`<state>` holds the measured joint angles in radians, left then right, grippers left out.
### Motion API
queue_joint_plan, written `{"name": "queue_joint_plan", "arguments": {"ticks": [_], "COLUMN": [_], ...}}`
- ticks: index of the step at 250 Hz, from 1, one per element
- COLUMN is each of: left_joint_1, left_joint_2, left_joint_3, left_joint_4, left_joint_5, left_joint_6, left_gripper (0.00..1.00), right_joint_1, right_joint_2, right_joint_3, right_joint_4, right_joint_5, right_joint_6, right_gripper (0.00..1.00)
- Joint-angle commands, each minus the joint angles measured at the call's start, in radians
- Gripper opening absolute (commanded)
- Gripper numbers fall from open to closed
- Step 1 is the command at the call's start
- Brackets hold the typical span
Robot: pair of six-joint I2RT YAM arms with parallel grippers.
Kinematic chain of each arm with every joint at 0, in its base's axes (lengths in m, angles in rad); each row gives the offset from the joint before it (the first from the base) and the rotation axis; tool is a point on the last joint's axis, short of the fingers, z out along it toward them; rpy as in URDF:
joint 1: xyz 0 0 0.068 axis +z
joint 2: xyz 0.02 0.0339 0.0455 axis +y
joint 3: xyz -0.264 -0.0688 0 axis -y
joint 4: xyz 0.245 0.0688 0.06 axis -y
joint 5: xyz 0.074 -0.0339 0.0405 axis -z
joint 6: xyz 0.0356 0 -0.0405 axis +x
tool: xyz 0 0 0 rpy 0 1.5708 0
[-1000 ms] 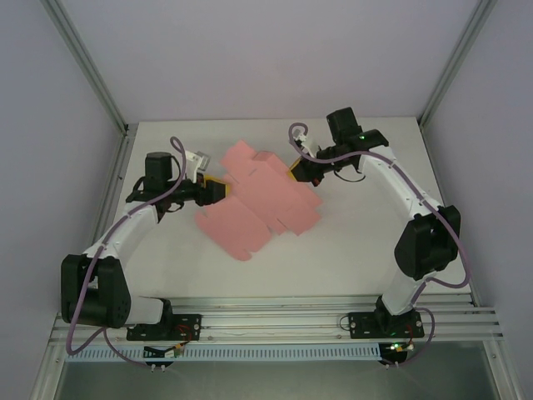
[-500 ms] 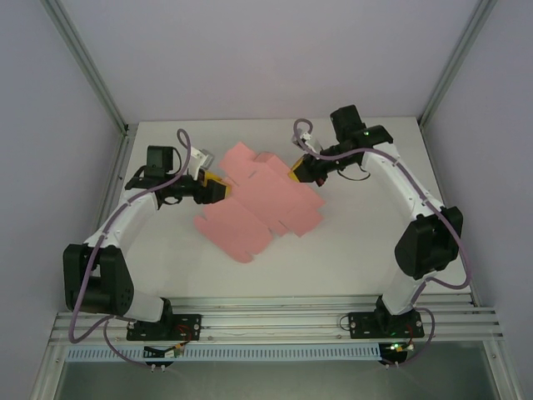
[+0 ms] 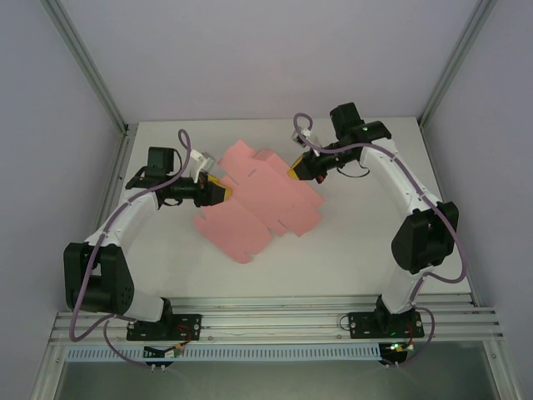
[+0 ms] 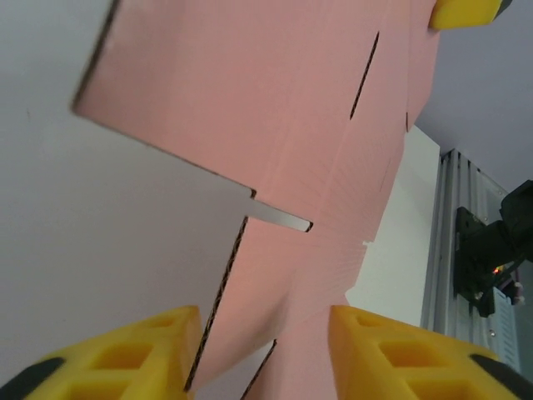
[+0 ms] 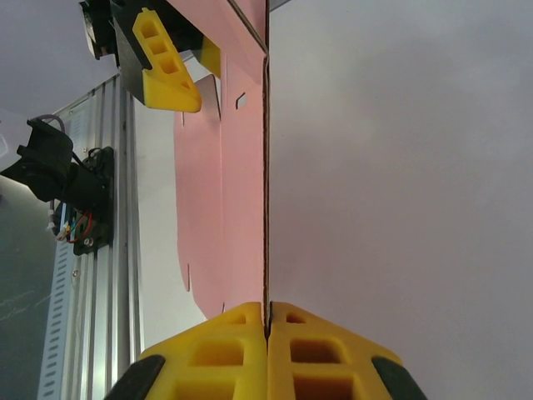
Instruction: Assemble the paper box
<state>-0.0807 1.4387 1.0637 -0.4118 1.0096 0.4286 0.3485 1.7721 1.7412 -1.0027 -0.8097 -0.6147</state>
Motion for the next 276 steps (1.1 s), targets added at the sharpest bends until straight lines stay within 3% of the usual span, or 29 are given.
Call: {"name": "queue_joint_plan", "arguments": {"ticks": [1, 82, 151, 199, 224, 276], "left_joint_1": [0.003, 0.004, 0.000, -0.120, -0.204, -0.465], "left_joint_2": [-0.021, -0.006, -0.001, -0.030, -0.052, -0.056], "left_joint_3": [0.023, 0.066, 0.091, 0.089, 0.072, 0.062], "left_joint_4": [0.035, 0.018, -0.054, -0.086, -0.052, 0.054], "left_joint_5": [0.009, 0.021, 0.021, -0.301, -0.437, -0.960], "left_joint_6": [-0.003, 0.036, 0.069, 0.048, 0.033, 0.004], "left_gripper": [0.52, 0.50, 0.12, 0.00, 0.00, 0.00], "right_joint_1": [-0.002, -0.002, -0.002, -0.002, 0.007, 0.064], "right_joint_2": [0.004, 0.004, 0.025, 0.042, 0.047, 0.025], "right_joint_3": [0.006, 0.011, 0.036, 0.080, 0.096, 0.075], "right_joint_4": [-0.028, -0.049, 0.007, 0.008, -0.016, 0.019], "right_joint_5": [-0.064, -0.092, -0.007, -0.023, -0.025, 0.077], "right_joint_6": [-0.026, -0.055, 0.068, 0.194, 0.223, 0.372], "right_gripper": [0.00, 0.00, 0.00, 0.00, 0.00, 0.00]}}
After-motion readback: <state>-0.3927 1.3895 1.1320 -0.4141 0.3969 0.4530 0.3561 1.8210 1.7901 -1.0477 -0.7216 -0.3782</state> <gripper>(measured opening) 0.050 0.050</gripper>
